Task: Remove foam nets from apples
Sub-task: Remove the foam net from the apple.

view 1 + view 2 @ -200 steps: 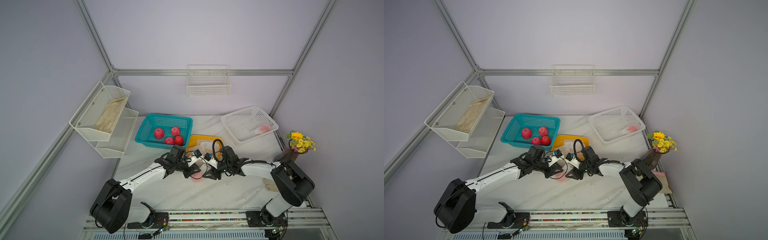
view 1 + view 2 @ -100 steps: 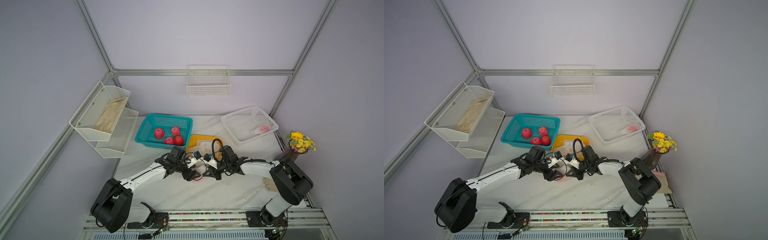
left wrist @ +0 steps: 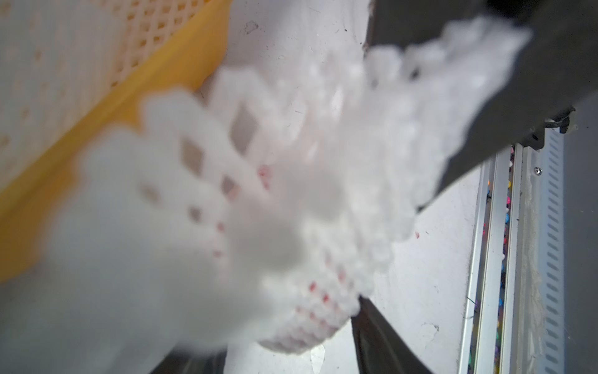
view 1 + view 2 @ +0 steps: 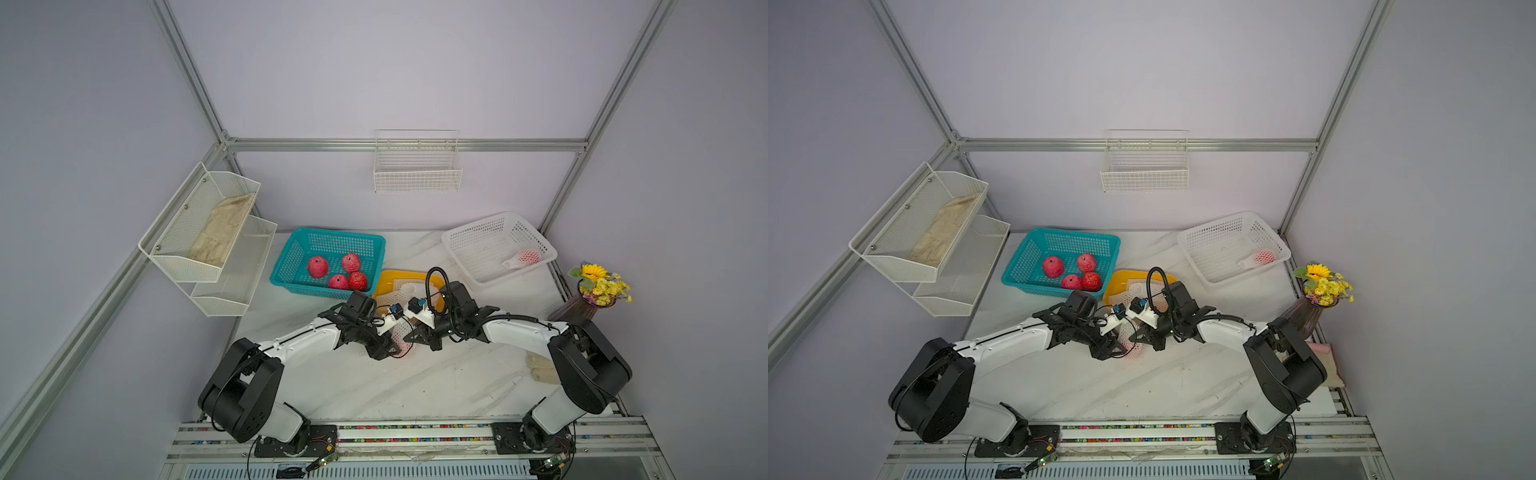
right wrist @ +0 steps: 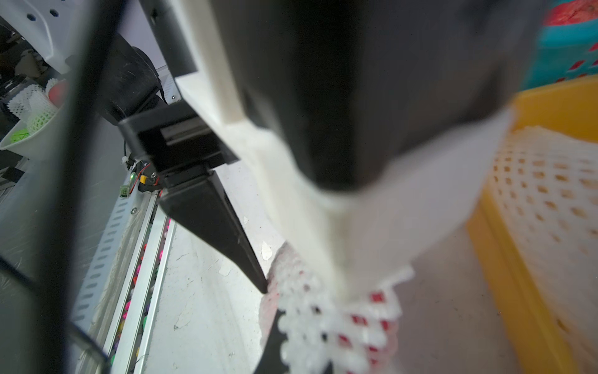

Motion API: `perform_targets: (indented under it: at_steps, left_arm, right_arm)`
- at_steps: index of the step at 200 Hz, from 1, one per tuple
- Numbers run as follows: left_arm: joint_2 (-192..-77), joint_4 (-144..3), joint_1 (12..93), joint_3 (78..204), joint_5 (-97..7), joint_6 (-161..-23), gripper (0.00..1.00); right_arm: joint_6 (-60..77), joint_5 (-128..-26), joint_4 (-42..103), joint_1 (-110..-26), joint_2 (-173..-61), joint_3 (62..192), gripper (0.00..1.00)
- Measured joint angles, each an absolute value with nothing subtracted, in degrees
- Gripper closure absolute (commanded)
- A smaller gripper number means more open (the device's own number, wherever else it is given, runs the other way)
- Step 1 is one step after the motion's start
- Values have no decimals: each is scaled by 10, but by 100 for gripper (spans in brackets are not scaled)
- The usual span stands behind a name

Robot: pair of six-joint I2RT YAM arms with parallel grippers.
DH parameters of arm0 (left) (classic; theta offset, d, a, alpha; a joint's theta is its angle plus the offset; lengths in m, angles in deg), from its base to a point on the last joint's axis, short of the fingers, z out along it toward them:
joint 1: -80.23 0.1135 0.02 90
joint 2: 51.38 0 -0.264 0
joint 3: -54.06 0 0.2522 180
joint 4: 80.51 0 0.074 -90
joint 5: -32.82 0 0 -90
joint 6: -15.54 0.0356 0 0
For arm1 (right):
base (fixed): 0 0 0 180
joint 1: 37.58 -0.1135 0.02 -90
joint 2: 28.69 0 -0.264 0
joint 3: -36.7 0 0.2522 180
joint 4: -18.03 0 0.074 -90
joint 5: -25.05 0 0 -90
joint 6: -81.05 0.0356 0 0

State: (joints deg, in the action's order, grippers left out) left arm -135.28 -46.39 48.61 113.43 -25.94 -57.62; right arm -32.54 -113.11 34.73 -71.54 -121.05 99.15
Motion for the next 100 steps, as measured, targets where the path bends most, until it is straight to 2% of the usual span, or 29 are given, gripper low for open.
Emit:
perform_targets:
  at_steps: [14, 36, 85, 100]
  left_arm:
    - [-1353, -467, 486, 1134, -258, -579, 47]
    - [-1353, -475, 486, 1134, -257, -584, 57]
    - [-1353, -495, 486, 1134, -258, -595, 58]
    - [-1353, -497, 487, 1134, -260, -602, 62]
  right_arm:
    - [-329, -1130, 355, -715, -1208, 995, 94]
    - [-337, -1125, 365, -714, -1206, 1001, 94]
    - [-347, -1118, 386, -713, -1203, 1016, 93]
    - [-349, -1113, 389, -713, -1203, 1017, 93]
